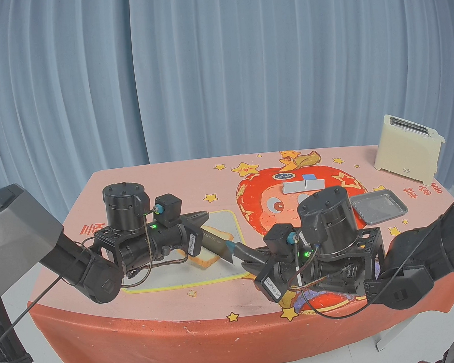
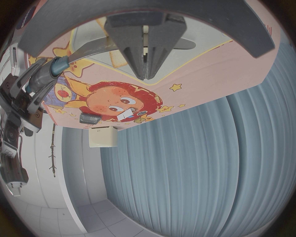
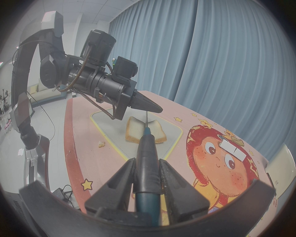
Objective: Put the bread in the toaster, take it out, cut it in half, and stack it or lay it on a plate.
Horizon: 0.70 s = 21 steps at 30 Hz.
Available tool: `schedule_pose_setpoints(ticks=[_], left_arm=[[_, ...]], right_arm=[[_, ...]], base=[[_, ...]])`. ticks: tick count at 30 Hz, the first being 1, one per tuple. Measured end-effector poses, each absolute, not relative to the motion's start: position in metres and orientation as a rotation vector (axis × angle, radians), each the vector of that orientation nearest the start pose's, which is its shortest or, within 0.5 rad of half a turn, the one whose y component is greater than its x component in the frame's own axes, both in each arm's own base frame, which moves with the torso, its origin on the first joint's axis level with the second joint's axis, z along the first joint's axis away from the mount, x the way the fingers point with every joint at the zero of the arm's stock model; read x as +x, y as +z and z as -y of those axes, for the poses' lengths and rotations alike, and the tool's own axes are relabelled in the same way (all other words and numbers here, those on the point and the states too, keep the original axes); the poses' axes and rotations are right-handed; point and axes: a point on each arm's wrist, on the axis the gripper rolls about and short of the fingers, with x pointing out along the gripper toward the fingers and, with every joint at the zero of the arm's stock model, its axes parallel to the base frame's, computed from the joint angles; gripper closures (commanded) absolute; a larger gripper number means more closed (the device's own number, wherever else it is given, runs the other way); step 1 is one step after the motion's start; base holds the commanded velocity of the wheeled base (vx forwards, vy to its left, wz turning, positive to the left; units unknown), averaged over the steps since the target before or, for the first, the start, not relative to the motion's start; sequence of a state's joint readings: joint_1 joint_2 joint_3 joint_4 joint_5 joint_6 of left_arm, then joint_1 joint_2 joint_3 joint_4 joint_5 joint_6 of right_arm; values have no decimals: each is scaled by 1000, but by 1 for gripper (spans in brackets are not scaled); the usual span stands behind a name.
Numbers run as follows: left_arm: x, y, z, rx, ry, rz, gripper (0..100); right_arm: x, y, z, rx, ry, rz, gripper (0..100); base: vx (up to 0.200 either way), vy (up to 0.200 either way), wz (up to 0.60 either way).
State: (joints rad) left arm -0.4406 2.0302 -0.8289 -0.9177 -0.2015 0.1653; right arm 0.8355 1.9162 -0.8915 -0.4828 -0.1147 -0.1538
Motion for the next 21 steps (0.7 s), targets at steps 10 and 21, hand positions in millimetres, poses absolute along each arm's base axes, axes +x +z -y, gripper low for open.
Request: schedule_pose_setpoints(ticks=[10,21], left_arm=[[329,99,161,193,-661,-241,100],[329,99,163,194,-667,-242,100]], right_arm=[[232,118,-253,-400,738,-446,100],[230,112,-250,-407,736,-467,100]], base=[[0,0,0],[0,0,0]])
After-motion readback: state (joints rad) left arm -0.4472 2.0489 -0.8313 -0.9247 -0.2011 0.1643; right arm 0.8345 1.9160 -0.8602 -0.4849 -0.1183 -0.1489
